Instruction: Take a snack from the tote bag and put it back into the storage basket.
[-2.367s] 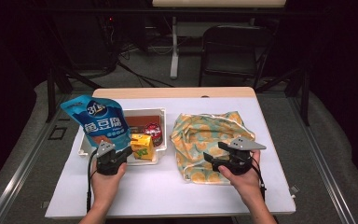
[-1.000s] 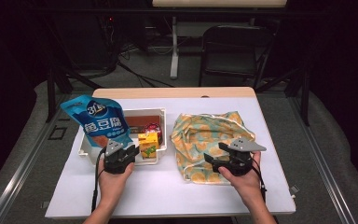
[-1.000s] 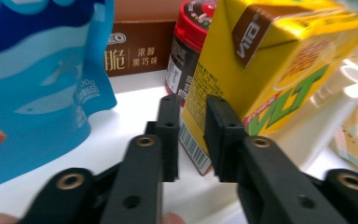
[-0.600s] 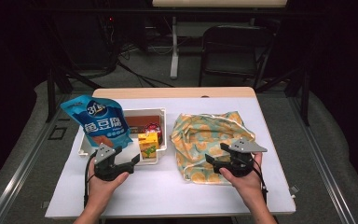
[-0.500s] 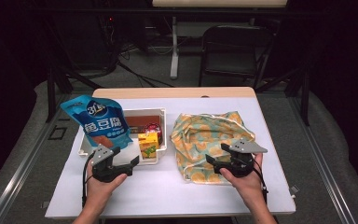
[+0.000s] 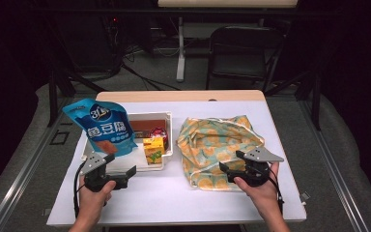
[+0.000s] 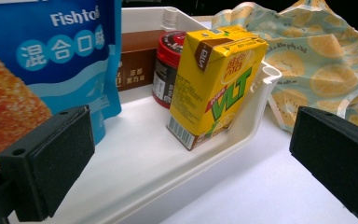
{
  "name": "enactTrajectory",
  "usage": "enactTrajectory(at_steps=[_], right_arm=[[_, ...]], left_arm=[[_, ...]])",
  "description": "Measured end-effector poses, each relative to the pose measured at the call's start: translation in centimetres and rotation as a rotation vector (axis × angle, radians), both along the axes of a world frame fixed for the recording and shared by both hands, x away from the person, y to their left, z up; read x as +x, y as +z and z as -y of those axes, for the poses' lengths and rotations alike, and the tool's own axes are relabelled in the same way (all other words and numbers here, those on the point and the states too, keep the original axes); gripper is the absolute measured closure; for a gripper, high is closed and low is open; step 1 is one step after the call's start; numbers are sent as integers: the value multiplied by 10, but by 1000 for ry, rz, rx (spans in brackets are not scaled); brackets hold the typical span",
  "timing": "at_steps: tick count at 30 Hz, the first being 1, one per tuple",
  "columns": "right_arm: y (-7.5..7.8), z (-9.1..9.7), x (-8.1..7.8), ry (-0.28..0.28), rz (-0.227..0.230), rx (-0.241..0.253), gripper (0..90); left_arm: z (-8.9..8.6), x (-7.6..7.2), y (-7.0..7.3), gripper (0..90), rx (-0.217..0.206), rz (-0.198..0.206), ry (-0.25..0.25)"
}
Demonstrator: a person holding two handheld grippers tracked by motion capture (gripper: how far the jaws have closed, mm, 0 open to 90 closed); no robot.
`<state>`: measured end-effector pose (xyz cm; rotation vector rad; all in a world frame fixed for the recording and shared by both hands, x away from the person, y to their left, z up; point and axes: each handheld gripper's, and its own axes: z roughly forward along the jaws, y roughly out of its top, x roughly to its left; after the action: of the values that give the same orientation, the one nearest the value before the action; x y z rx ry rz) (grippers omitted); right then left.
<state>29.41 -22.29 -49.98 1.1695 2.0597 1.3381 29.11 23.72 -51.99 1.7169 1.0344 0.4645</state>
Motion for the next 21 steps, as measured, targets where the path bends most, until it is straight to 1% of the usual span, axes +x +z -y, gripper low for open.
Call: enactTrajectory(at_steps=[2,5,6,7,13,16,19,21], right_arm=[[0,3,-1,-3,-2,-4,211],[-1,7,-3,-10,-2,-3,211],[-1,9,-4,-14,-4,-11,210],[-2,10,-4,-14,0,-7,209],[-3,19,-9,-33,0,-6,209],[-5,24,-11,-43,-3,-6,209],[-6,30,-12,-58,-5,-8,209],[-6,33,-14,-63,-7,-7,208]], left_arm=[[-3,-1,1,0,8,-2,1],[-7,-3,0,0,5,0,11],[-8,-4,0,0,6,-1,11],[-10,-4,0,0,13,-4,11],[-19,-7,-1,0,16,-9,23],[-23,-7,-1,0,18,-6,30],[-26,-8,-1,0,32,0,36],[-29,-9,-1,0,31,5,38]])
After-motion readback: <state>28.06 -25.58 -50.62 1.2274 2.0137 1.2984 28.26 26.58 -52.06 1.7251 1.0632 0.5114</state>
